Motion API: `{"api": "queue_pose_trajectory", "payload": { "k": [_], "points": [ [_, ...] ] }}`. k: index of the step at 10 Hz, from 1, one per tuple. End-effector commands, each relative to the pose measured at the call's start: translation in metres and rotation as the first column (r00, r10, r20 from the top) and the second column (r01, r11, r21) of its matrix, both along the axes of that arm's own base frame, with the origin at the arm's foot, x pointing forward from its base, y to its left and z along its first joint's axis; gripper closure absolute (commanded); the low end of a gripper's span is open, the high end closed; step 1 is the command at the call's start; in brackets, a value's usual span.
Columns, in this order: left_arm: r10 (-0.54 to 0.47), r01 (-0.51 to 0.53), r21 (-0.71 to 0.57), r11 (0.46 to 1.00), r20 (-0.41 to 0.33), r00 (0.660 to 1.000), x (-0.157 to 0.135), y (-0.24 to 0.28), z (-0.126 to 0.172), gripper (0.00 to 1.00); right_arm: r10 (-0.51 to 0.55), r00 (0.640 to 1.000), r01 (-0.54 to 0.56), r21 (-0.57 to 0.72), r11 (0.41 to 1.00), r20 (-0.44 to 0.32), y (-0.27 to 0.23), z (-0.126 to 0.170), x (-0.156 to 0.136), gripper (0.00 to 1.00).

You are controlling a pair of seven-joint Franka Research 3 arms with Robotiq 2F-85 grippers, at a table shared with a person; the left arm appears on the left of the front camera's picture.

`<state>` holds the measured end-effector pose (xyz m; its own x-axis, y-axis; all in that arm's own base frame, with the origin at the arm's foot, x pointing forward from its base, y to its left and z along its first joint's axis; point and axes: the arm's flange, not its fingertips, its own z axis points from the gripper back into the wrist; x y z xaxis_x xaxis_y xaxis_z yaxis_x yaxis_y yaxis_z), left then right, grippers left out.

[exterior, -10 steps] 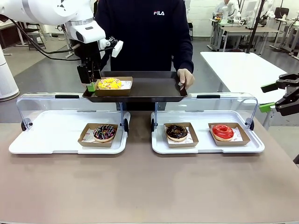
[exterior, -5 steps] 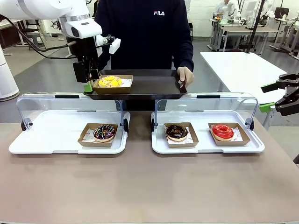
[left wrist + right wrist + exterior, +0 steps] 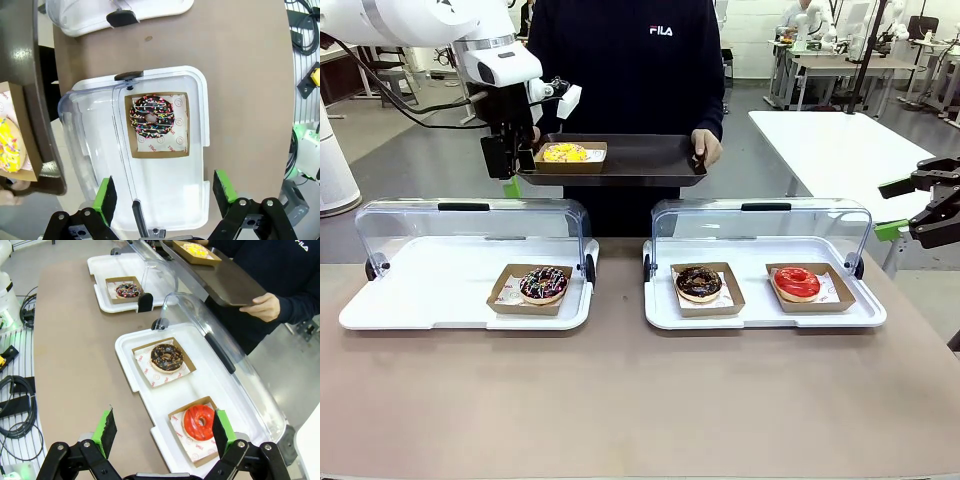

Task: Provide the desired donut to the person.
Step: Pick up and lift the Paper togo box containing the Donut pointed at by the person.

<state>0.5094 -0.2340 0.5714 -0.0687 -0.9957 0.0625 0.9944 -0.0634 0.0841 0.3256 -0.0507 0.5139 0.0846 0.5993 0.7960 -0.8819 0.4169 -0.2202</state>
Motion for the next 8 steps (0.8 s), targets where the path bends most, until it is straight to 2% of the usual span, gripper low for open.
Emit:
{"api": "queue_pose_trajectory", "payload": {
  "k": [1,5,6,8],
  "points": [
    [0.001,-0.001,0.006,1.0,0.016,1.0,0.001,0.0,0.001,0.0,0.015,1.0,-0.015,0.022,1.0,0.014,0.0,-0.002,0.003,0.0],
    [-0.001,0.001,0.0,1.0,0.001,1.0,0.0,0.0,0.0,0.0,0.015,1.0,-0.015,0.022,1.0,0.014,0.0,-0.002,0.003,0.0],
    [0.049,-0.05,-0.049,0.998,-0.015,0.999,-0.03,0.032,0.013,0.0,0.015,1.0,-0.015,0.022,1.0,0.014,0.0,-0.002,0.003,0.0],
    [0.116,-0.134,-0.299,0.945,-0.077,0.99,-0.078,0.124,0.016,0.0,0.015,1.0,-0.015,0.022,1.0,0.014,0.0,-0.002,0.003,0.0]
  ]
}}
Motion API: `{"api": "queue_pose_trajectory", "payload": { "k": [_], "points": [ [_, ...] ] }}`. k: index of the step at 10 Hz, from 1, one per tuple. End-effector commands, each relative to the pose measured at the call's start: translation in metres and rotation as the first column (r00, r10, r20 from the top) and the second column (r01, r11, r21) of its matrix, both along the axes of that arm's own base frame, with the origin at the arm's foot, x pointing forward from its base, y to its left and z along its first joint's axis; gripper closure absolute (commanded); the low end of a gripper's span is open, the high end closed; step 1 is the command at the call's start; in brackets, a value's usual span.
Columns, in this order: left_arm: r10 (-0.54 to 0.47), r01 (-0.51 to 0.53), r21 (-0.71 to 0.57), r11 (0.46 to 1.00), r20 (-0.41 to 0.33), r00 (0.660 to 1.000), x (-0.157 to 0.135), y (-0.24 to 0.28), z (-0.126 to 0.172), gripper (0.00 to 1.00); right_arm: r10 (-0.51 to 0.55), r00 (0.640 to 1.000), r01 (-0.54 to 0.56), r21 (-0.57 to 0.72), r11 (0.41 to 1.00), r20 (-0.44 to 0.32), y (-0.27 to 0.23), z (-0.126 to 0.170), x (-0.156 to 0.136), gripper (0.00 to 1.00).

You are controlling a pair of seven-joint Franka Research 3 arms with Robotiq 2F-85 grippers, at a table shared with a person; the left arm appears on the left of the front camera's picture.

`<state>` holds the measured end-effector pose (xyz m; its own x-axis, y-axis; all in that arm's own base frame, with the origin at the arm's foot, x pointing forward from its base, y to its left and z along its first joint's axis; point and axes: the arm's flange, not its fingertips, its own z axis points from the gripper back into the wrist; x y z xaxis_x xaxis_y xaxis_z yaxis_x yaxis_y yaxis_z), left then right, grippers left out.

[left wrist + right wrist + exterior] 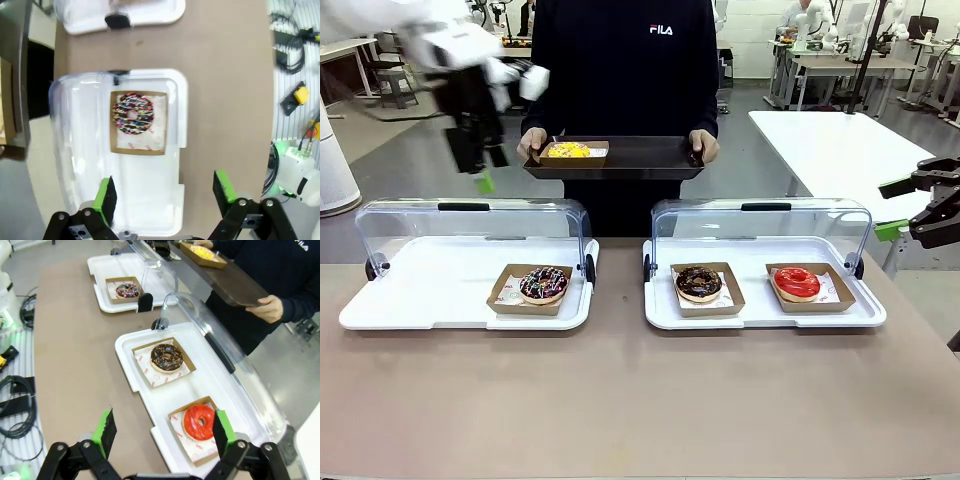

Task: Provide the desired donut to the person.
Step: Pick up and lift the Paper togo box containing the Donut pointed at by the person.

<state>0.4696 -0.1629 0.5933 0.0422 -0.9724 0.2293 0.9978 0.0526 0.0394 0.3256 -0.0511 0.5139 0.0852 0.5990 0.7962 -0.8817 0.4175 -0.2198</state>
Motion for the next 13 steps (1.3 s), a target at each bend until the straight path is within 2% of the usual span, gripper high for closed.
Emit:
{"api": "queue_pose_trajectory", "payload": {
  "k": [1,2,3,4,6,8,9,11,13],
  "points": [
    [0.09,-0.09,-0.27,0.959,-0.012,0.996,-0.064,0.095,-0.017,0.0,0.016,1.0,-0.016,0.022,1.0,0.015,0.001,-0.002,0.003,0.0],
    [0.15,-0.14,-0.34,0.93,0.004,0.989,-0.087,0.126,-0.034,0.0,0.016,1.0,-0.016,0.022,1.0,0.015,0.001,-0.002,0.003,0.0],
    [0.19,-0.156,-0.377,0.913,0.054,0.98,-0.106,0.147,-0.053,0.0,0.016,1.0,-0.016,0.022,1.0,0.015,0.001,-0.002,0.003,0.0],
    [0.205,-0.132,-0.462,0.877,0.112,0.972,-0.121,0.164,-0.075,0.0,0.016,1.0,-0.016,0.022,1.0,0.015,0.001,-0.002,0.003,0.0],
    [0.293,-0.185,-0.522,0.833,0.131,0.947,-0.139,0.195,-0.102,0.0,0.016,1.0,-0.016,0.022,1.0,0.015,0.001,-0.002,0.003,0.0],
    [0.34,-0.204,-0.552,0.808,0.154,0.928,-0.149,0.228,-0.128,0.0,0.016,1.0,-0.016,0.022,1.0,0.015,0.001,-0.002,0.003,0.0],
    [0.36,-0.197,-0.598,0.777,0.166,0.918,-0.152,0.238,-0.137,0.0,0.016,1.0,-0.016,0.022,1.0,0.015,0.001,-0.002,0.003,0.0],
    [0.387,-0.206,-0.628,0.75,0.164,0.907,-0.155,0.245,-0.144,0.0,0.016,1.0,-0.016,0.022,1.0,0.015,0.001,-0.002,0.003,0.0],
    [0.369,-0.151,-0.672,0.725,0.194,0.909,-0.159,0.25,-0.146,0.0,0.016,1.0,-0.016,0.022,1.0,0.015,0.001,-0.002,0.003,0.0]
  ]
}}
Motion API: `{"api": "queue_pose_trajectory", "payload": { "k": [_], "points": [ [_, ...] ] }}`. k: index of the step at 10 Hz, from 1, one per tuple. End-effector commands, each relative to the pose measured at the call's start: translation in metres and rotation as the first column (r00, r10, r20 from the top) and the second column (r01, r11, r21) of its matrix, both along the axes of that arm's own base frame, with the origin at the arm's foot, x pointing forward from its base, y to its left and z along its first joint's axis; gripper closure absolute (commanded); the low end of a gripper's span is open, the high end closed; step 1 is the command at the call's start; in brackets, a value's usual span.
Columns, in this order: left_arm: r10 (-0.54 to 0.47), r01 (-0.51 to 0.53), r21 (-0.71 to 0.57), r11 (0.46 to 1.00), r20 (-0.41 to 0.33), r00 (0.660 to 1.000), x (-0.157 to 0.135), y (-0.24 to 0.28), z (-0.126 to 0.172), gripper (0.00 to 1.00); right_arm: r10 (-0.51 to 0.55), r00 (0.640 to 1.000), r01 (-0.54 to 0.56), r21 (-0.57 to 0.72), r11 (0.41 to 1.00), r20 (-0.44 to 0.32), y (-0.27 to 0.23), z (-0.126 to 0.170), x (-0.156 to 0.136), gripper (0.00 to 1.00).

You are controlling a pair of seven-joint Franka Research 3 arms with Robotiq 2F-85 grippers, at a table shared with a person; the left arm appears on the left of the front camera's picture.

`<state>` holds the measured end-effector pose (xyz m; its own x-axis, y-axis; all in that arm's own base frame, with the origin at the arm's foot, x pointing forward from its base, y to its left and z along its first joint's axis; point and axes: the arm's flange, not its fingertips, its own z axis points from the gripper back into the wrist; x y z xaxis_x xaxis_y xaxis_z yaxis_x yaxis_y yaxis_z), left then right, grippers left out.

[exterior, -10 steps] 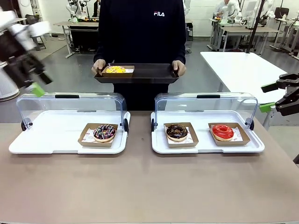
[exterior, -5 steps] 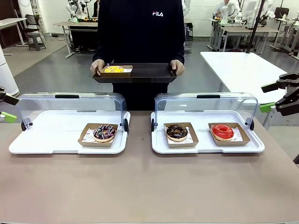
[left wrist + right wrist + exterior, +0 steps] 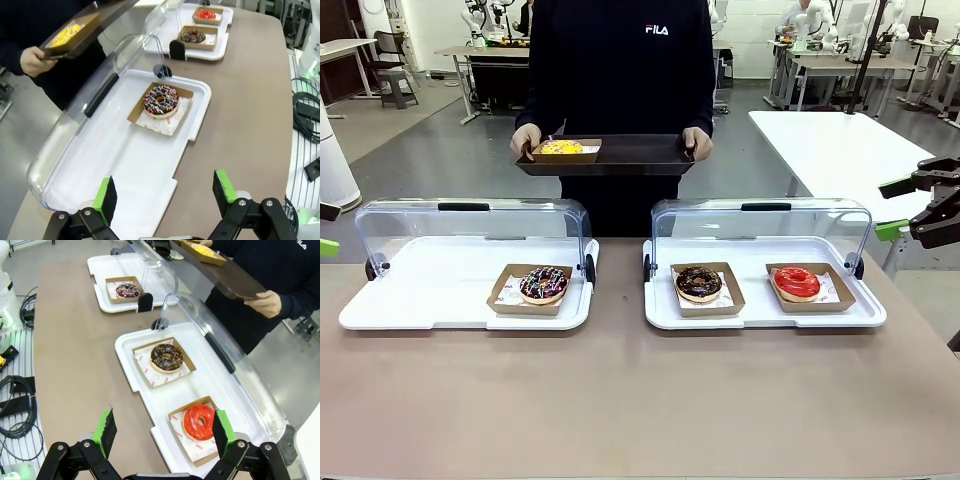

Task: Provide the desired donut to the person.
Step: Pick up and lift the Paper togo box containing the Donut pointed at by the person.

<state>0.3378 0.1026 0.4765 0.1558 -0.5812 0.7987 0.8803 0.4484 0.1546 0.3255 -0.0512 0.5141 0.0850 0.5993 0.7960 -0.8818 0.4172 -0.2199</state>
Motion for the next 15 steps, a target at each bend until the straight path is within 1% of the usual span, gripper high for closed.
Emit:
{"api": "queue_pose_trajectory", "payload": {
  "k": [1,3,4,7,8,9,15],
  "points": [
    [-0.025,0.029,-0.054,0.998,0.07,0.997,-0.028,-0.013,-0.031,0.0,0.015,1.0,-0.016,0.022,1.0,0.015,0.001,-0.002,0.003,0.0],
    [-0.023,0.037,-0.116,0.993,0.119,0.993,-0.026,-0.011,-0.03,0.0,0.015,1.0,-0.016,0.022,1.0,0.015,0.001,-0.002,0.003,0.0],
    [-0.018,0.034,-0.123,0.992,0.122,0.992,-0.025,-0.012,-0.03,0.0,0.015,1.0,-0.016,0.022,1.0,0.015,0.001,-0.002,0.003,0.0],
    [-0.006,0.019,-0.125,0.992,0.107,0.994,-0.021,-0.012,-0.027,0.0,0.015,1.0,-0.016,0.022,1.0,0.015,0.001,-0.002,0.003,0.0],
    [-0.065,0.074,-0.108,0.991,0.085,0.994,-0.018,-0.015,-0.023,0.0,0.015,1.0,-0.016,0.022,1.0,0.015,0.001,-0.002,0.003,0.0],
    [-0.004,0.015,-0.129,0.992,0.092,0.996,0.003,0.003,-0.009,0.0,0.015,1.0,-0.016,0.022,1.0,0.015,0.001,-0.002,0.003,0.0],
    [-0.004,0.015,-0.129,0.992,0.092,0.996,0.003,0.003,-0.009,0.0,0.015,1.0,-0.016,0.022,1.0,0.015,0.001,-0.002,0.003,0.0]
  ]
}}
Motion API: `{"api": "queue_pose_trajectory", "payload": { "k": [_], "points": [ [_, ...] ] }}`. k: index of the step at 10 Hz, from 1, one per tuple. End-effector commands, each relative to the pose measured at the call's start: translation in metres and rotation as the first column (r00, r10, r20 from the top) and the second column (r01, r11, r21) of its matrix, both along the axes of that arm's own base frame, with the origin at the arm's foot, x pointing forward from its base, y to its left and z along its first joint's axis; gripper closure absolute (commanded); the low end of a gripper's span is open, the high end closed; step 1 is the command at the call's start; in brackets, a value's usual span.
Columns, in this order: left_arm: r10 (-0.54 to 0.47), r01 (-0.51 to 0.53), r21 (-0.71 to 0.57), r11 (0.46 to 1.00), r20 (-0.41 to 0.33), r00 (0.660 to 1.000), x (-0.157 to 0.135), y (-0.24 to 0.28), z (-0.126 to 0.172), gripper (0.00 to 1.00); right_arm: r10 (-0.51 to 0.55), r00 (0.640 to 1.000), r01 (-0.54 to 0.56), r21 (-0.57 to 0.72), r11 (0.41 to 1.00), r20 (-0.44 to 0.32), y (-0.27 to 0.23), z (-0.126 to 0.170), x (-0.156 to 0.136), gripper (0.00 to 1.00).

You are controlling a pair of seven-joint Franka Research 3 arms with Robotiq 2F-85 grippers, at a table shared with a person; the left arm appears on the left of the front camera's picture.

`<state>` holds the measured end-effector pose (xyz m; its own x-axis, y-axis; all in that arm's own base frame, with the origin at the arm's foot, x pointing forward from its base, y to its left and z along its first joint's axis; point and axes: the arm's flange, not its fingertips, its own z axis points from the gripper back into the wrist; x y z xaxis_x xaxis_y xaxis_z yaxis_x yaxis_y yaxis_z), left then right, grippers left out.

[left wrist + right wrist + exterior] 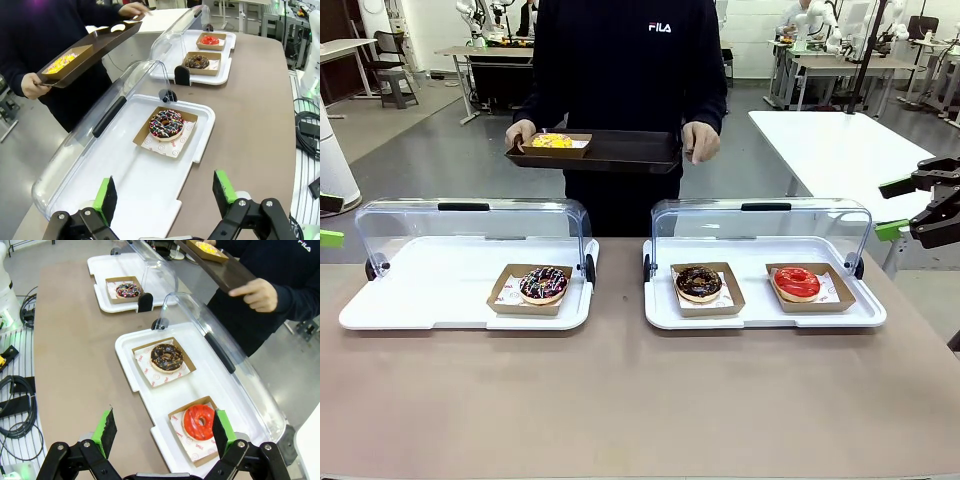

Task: Provide the desired donut to the person.
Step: Pick up and lift the Paper togo box containing the Donut pointed at by the person.

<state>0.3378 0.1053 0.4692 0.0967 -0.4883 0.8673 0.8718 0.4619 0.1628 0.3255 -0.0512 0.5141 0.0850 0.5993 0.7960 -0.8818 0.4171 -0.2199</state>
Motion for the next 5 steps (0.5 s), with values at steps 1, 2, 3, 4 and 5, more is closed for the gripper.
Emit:
{"api": "queue_pose_trajectory", "payload": {
  "k": [1,2,3,4,5],
  "points": [
    [-0.004,0.004,-0.017,1.0,0.025,1.0,0.0033,0.0005,-0.0014,0.0,0.015,1.0,-0.016,0.022,1.0,0.015,0.0007,-0.0018,0.0029,0.0],
    [-0.004,0.004,-0.017,1.0,0.025,1.0,0.0033,0.0005,-0.0014,0.0,0.015,1.0,-0.016,0.022,1.0,0.015,0.0007,-0.0018,0.0029,0.0],
    [-0.004,0.004,-0.017,1.0,0.025,1.0,0.0033,0.0005,-0.0014,0.0,0.015,1.0,-0.016,0.022,1.0,0.015,0.0007,-0.0018,0.0029,0.0],
    [-0.004,0.004,-0.017,1.0,0.025,1.0,0.0033,0.0005,-0.0014,0.0,0.015,1.0,-0.016,0.022,1.0,0.015,0.0007,-0.0018,0.0029,0.0],
    [-0.004,0.004,-0.017,1.0,0.025,1.0,0.0033,0.0005,-0.0014,0.0,0.015,1.0,-0.016,0.022,1.0,0.015,0.0007,-0.0018,0.0029,0.0]
  ]
}}
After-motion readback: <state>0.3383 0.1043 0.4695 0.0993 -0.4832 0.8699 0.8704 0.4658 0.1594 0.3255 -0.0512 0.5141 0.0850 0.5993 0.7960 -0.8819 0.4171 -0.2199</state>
